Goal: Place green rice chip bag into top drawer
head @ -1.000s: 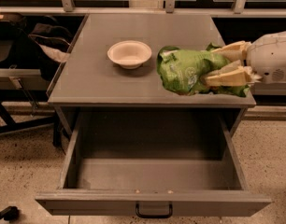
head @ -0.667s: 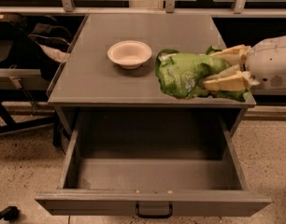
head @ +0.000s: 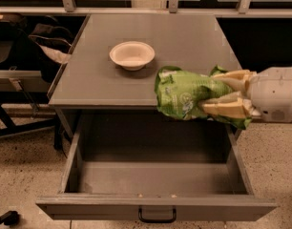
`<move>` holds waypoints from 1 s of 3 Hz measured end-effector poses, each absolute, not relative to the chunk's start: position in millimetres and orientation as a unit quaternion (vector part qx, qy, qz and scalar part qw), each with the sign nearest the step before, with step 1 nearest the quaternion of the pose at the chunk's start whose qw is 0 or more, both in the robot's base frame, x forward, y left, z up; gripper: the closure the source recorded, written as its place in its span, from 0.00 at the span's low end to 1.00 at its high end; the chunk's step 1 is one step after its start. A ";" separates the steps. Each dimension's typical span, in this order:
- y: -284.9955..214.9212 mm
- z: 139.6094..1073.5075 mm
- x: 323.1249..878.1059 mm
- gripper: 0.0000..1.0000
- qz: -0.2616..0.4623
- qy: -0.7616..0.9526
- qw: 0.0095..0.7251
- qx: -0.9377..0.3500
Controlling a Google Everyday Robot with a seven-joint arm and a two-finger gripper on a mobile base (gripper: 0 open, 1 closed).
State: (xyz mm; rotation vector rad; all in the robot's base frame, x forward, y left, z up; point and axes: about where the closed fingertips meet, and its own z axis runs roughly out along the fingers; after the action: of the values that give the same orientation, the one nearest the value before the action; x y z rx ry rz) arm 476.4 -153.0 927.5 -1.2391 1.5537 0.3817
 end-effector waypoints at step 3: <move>-162.2 864.0 460.8 1.00 0.102 0.718 0.506 -0.466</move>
Offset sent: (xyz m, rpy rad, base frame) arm -0.0162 -0.0160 -0.0616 -0.0306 0.0432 -0.2128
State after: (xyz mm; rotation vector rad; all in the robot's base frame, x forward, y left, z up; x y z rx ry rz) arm 460.8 -162.2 864.0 -1.1240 1.7322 0.2454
